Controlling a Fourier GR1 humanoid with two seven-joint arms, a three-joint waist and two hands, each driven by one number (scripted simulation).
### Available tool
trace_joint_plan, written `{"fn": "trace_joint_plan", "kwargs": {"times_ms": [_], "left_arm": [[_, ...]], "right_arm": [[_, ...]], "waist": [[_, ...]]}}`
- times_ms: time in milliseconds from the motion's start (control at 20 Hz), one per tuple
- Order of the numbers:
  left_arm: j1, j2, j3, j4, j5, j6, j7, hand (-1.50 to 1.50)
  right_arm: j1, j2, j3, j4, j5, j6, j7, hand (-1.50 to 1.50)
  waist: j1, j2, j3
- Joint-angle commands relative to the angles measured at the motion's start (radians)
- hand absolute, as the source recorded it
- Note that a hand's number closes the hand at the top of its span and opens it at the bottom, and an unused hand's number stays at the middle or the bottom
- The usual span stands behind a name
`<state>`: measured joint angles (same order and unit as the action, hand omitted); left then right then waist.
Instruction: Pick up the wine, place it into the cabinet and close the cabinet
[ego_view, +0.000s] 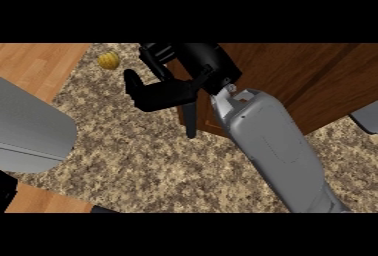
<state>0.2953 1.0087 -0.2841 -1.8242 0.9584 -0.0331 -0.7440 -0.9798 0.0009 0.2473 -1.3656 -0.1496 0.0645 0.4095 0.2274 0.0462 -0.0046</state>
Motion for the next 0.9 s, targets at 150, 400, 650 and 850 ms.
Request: {"fn": "trace_joint_plan", "kwargs": {"times_ms": [150, 400, 650, 850], "left_arm": [[0.000, -0.015, -0.002, 0.018, 0.008, 0.006, 0.005, 1.50], [-0.001, -0.016, 0.009, 0.024, 0.005, 0.019, 0.001, 1.50], [0.011, -0.024, 0.004, 0.036, 0.000, 0.011, -0.007, 1.50], [0.013, -0.020, 0.004, 0.039, -0.007, 0.008, -0.007, 1.50]], "right_arm": [[-0.055, -0.059, -0.120, 0.214, -0.012, -0.057, -0.024, 1.50], [-0.024, -0.091, -0.112, 0.244, -0.021, -0.037, -0.063, 1.50], [-0.002, -0.106, -0.116, 0.267, -0.040, -0.001, -0.123, 1.50], [-0.012, -0.111, -0.117, 0.288, -0.053, 0.031, -0.158, 1.50]], "waist": [[-0.030, 0.037, -0.002], [-0.050, 0.039, 0.000], [-0.066, 0.038, -0.001], [-0.071, 0.035, -0.001]]}}
